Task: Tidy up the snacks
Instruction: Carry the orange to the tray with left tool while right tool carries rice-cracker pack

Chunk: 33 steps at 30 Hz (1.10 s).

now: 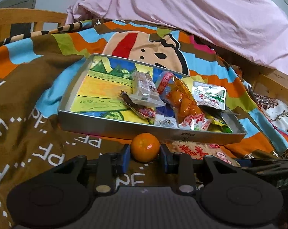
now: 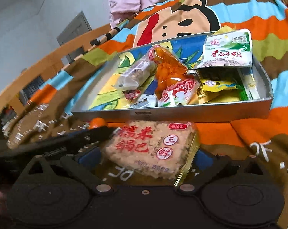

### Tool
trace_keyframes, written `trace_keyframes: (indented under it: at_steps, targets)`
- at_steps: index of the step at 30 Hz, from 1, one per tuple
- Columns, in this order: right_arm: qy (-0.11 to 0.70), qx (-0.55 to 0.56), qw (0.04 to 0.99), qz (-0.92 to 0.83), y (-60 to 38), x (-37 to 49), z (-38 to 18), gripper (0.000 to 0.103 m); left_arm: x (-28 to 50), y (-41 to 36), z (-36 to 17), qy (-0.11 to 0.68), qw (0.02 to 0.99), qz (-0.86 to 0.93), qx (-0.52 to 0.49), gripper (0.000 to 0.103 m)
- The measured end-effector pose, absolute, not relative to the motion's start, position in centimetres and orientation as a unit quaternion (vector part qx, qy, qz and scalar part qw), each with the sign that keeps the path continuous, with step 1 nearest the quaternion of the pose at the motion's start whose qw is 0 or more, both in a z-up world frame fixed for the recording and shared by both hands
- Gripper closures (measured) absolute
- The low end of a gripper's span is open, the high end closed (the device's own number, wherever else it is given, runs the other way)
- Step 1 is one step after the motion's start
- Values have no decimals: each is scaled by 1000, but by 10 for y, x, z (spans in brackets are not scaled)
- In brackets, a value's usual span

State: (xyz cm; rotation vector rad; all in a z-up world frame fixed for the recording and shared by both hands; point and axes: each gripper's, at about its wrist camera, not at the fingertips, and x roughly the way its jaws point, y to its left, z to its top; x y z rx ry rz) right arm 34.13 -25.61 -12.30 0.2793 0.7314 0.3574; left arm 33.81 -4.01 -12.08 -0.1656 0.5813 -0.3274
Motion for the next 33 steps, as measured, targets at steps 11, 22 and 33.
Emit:
trace_keyframes:
  at_steps: [11, 22, 33]
  targets:
    - [350, 85, 925, 118, -226, 347, -129, 0, 335, -23, -117, 280, 945, -127, -111, 67]
    - [350, 69, 926, 121, -228, 342, -126, 5, 330, -24, -112, 278, 947, -127, -103, 67]
    - [290, 56, 950, 105, -244, 306, -80, 6, 306, -22, -76, 251, 956, -113, -99, 67]
